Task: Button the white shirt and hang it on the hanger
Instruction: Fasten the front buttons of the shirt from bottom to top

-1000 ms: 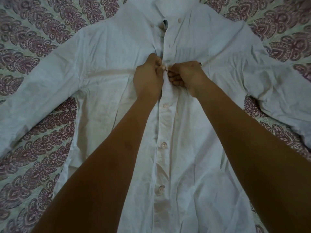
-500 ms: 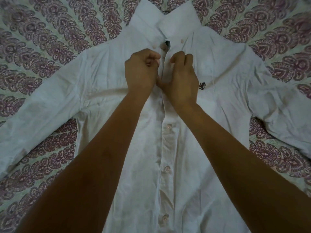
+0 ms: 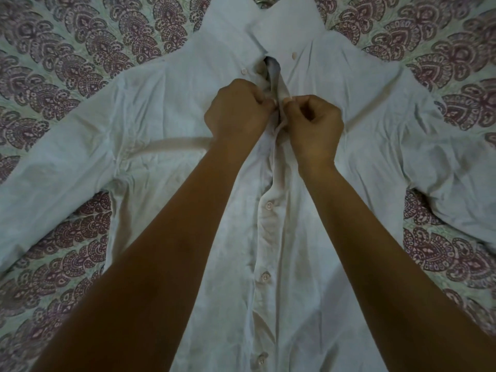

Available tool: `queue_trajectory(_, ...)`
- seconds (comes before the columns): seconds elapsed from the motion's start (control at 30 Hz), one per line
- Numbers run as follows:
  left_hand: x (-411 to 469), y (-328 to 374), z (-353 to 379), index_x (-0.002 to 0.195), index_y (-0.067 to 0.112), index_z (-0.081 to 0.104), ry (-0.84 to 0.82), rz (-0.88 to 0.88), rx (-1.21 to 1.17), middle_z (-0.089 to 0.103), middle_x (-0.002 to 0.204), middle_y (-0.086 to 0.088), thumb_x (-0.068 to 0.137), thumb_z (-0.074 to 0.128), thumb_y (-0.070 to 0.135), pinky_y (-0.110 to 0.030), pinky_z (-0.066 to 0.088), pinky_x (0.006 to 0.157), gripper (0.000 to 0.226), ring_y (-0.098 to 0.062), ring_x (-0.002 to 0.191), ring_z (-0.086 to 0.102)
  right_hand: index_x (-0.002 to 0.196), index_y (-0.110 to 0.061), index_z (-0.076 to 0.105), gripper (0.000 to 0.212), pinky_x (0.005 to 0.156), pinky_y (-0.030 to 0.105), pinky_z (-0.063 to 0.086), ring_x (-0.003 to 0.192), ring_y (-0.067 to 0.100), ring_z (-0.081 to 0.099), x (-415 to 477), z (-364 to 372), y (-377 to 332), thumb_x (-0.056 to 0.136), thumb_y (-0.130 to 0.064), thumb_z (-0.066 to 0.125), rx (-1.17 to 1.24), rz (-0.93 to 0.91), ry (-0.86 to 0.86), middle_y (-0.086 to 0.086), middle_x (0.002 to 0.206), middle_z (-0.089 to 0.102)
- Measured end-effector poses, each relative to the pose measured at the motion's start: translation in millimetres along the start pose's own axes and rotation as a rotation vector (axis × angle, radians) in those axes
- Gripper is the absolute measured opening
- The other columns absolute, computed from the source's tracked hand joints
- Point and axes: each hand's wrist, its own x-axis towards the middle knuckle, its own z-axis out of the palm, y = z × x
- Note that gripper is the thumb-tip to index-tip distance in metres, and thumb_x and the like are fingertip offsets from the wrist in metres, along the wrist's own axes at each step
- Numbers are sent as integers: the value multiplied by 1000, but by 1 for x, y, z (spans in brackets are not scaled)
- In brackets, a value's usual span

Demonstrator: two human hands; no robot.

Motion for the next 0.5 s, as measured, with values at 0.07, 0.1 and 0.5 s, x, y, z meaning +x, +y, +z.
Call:
queue_trajectory(0.07,3,3,3,89,25,70,-6,-40,-1,66,86,8,83,62,36,-23,41,58,16,-12,77,59,66,-20,63,18,72,36,55,64,13,60,3,-3,2,84,-18,63,40,38,-37,-6,62,60)
queue_trajectory(0.1,3,4,4,91,25,70,-4,-54,-6,67,90,8,83,61,35,-25,42,63,15,-13,82,61,65,-23,62,20,74,40,55,66,15,61,4,-5,2,85,-18,63,66,58,-53,-5,63,61)
queue_trajectory(0.5,-4,3,-4,70,25,67,96,41,-400,60,63,18,81,67,16,-19,53,72,14,0,63,60,101,-1,68,19,92,39,52,93,21,67,1,-6,-5,84,-8,61,241,83,-158,13,98,71)
